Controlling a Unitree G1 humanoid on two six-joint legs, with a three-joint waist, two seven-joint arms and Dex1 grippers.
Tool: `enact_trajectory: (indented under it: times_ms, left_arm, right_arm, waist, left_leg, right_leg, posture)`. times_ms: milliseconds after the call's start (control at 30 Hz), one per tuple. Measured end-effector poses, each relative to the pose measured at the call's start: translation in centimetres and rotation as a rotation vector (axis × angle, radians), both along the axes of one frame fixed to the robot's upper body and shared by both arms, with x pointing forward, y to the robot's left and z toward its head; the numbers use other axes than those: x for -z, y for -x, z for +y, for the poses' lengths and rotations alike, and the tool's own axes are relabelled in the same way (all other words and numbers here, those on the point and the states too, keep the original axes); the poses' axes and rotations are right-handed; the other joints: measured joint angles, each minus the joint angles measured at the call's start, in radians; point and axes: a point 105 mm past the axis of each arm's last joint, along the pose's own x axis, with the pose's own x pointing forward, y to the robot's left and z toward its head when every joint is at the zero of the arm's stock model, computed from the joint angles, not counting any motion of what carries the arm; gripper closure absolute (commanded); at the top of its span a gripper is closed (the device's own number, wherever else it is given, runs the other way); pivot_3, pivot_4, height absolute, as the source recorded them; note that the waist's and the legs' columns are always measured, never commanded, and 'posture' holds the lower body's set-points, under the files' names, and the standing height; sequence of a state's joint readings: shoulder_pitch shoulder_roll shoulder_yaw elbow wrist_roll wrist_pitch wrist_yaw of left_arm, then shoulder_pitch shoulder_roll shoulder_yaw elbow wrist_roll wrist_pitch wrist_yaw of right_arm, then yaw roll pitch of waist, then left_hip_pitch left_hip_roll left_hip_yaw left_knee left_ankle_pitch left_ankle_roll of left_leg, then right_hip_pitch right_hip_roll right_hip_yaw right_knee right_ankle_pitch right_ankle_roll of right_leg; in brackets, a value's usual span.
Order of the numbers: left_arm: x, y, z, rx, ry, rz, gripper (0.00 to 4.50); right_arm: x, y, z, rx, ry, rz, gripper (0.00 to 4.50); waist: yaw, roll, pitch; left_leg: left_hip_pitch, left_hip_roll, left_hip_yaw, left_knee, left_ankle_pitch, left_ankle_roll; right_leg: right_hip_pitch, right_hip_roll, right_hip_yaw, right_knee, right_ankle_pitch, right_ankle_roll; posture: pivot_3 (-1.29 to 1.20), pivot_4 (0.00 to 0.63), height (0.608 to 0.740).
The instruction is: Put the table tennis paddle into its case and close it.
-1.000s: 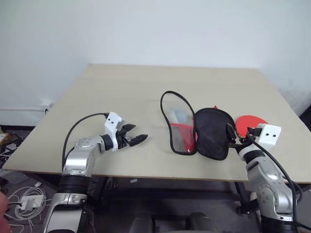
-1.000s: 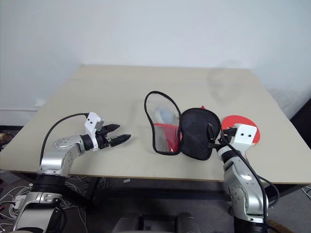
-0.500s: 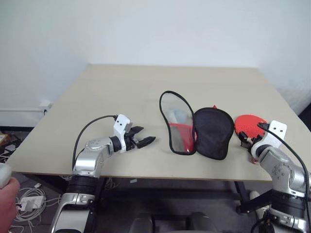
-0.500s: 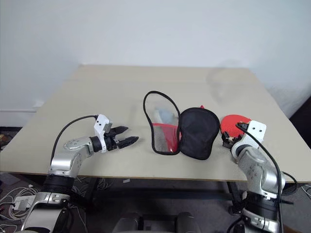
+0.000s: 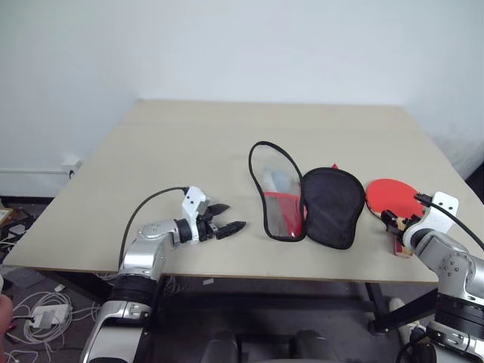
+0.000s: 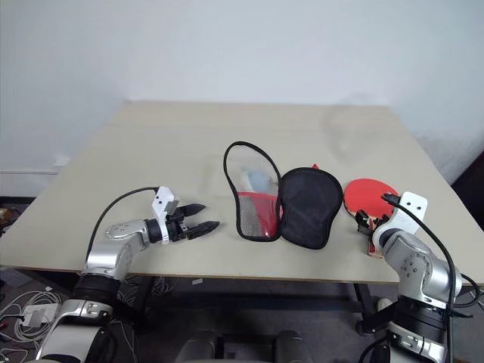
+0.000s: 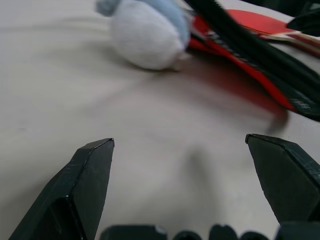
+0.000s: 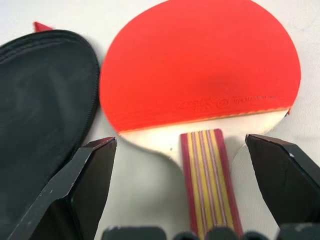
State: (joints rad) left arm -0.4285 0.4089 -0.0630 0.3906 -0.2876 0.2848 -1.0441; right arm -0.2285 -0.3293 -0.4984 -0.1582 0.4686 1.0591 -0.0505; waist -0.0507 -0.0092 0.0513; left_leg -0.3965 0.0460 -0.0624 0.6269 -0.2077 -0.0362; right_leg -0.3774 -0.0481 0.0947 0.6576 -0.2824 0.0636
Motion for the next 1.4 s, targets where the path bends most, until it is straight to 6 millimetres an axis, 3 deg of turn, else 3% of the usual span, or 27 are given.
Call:
enact_trajectory:
  times_ms: [300,433,667,967,1100,1267,1400]
  left_arm:
    - [-2.4,0.7,-2.8,0.261,0.001,-0.115,0.0]
    - [-2.3,1.2,-3.1,0.307,-0.005,-0.119,0.0]
    - [-2.1,1.6,-3.1,0.332,-0.024,-0.117,0.0]
    - [-3.3,1.9,-3.6,0.346,-0.045,-0.137,0.0]
    - [-3.3,2.1,-3.7,0.352,-0.048,-0.121,0.0]
    - [-3.2,2.1,-3.9,0.353,-0.051,-0.107,0.0]
    - [-3.5,1.9,-4.0,0.358,-0.056,-0.114,0.0]
  right_arm:
    - [1.3,0.4,0.2,0.002,-0.003,0.048,0.02]
    - [1.6,0.3,-0.1,0.01,0.018,0.054,0.8]
    - [1.9,0.3,-0.6,0.01,0.048,0.058,3.3]
    - [1.7,0.1,-0.6,0.005,0.057,0.046,3.36]
    - [-0.4,-0.9,0.3,-0.005,0.046,-0.011,3.36]
    - [-5.1,-3.1,5.0,-0.087,0.01,-0.15,3.36]
    - [-4.7,-3.6,9.1,-0.149,-0.055,-0.134,3.36]
  waist:
    - [-0.002,0.001,0.0]
    - [-0.002,0.001,0.0]
    - [-0.003,-0.001,0.0]
    - [-0.003,0.001,0.001]
    - [-0.003,0.007,0.005]
    - [-0.003,0.009,0.006]
    - [0.001,0.009,0.006]
  left_leg:
    - [0.0,0.0,0.0,0.0,0.0,0.0]
    - [0.0,0.0,0.0,0.0,0.0,0.0]
    - [0.001,0.0,0.0,0.001,0.0,0.0]
    - [0.0,0.0,0.0,0.001,0.0,0.0]
    - [-0.002,0.0,0.001,0.0,0.001,0.001]
    - [-0.004,0.0,0.0,-0.002,0.001,0.002]
    - [-0.009,0.0,0.0,-0.002,0.001,0.002]
  right_leg:
    - [0.0,0.0,0.0,0.0,0.0,0.0]
    - [0.0,0.0,0.0,0.0,0.0,0.0]
    - [0.001,0.0,0.001,0.0,0.0,0.0]
    - [0.0,0.0,0.001,0.0,0.0,0.0]
    - [-0.003,0.0,0.002,0.001,0.0,0.0]
    - [-0.007,0.001,0.002,0.002,0.001,0.003]
    - [-0.009,0.001,0.001,0.002,0.002,0.003]
  posture:
    - [0.0,0.0,0.74]
    - [0.0,0.0,0.74]
    - [0.0,0.0,0.74]
    - [0.0,0.0,0.74]
    - [0.0,0.0,0.74]
    - [0.0,0.0,0.74]
    - [0.0,0.0,0.74]
